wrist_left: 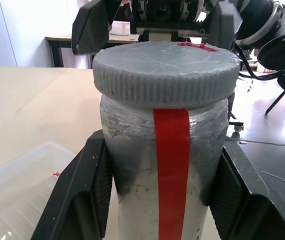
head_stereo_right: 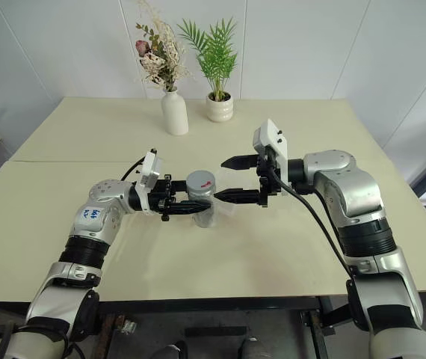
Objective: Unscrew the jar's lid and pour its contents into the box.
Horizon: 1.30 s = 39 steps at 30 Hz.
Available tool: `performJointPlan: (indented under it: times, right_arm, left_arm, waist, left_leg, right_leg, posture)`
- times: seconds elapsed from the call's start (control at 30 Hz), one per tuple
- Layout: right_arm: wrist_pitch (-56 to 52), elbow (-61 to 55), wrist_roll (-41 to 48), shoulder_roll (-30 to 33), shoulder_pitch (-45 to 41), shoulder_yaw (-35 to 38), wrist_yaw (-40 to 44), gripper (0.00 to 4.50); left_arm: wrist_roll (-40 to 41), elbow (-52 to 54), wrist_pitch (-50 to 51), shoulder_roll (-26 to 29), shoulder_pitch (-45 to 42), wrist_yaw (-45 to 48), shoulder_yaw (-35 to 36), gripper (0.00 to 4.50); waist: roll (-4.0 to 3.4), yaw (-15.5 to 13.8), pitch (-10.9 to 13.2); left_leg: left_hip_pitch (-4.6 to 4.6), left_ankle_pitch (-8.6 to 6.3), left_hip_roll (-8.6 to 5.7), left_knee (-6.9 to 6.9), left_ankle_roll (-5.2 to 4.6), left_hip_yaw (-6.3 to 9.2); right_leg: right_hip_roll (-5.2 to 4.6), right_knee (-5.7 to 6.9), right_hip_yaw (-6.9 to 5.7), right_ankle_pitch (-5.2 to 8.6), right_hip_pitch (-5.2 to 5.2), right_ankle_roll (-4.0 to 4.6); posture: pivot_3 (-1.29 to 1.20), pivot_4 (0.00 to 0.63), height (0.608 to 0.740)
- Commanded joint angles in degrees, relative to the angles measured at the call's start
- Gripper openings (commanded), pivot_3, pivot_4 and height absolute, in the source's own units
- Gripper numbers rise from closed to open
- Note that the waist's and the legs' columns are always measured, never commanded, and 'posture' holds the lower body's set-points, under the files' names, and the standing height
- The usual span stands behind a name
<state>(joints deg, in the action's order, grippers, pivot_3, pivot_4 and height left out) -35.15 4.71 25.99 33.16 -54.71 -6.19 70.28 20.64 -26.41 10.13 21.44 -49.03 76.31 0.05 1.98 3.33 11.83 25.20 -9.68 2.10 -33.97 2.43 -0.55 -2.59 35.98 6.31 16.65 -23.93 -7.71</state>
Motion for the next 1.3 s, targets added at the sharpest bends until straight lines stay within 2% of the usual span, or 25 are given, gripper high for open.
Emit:
performJointPlan:
  times: [0.03,0.4,0.9,1.3]
  right_arm:
    - [0.13,-1.67,1.16,-0.92,-1.81,1.33,-0.99,4.50]
    - [2.87,2.39,-1.09,-6.08,-5.93,-0.56,-2.96,4.50]
    - [5.06,5.19,-4.22,-10.24,-6.63,-2.51,-4.12,4.50]
    - [6.98,8.18,-5.66,-9.84,-7.08,-1.81,-4.34,4.50]
  left_arm:
    - [1.13,-0.28,-0.58,-0.38,-2.35,0.33,0.37,2.16]
    - [0.23,-4.37,-2.92,-2.22,-5.10,1.17,-0.40,2.16]
    - [-0.64,-5.14,-5.09,-2.87,-5.34,1.20,-1.14,2.16]
    - [-0.61,-4.14,-5.83,-2.67,-4.73,1.53,-1.46,2.16]
  waist:
    - [0.00,-0.09,0.00]
    - [0.00,-0.07,0.00]
    - [0.00,-0.10,0.00]
    - [0.00,-0.07,0.00]
  left_leg:
    - [0.00,0.00,0.00,0.00,0.00,0.00]
    - [0.01,0.00,0.00,0.00,0.00,0.00]
    - [0.01,0.00,0.00,-0.01,0.00,0.00]
    - [0.01,0.00,0.00,-0.01,0.00,0.00]
  right_leg:
    - [0.00,0.00,0.00,0.00,0.00,0.00]
    - [0.00,-0.01,-0.01,0.00,0.00,0.00]
    - [0.01,0.02,-0.01,-0.01,0.00,-0.01]
    - [0.01,0.03,-0.01,-0.01,0.00,-0.01]
  posture:
    - [0.00,0.150,0.740]
    - [0.00,0.150,0.740]
    - [0.00,0.150,0.740]
    - [0.00,0.150,0.740]
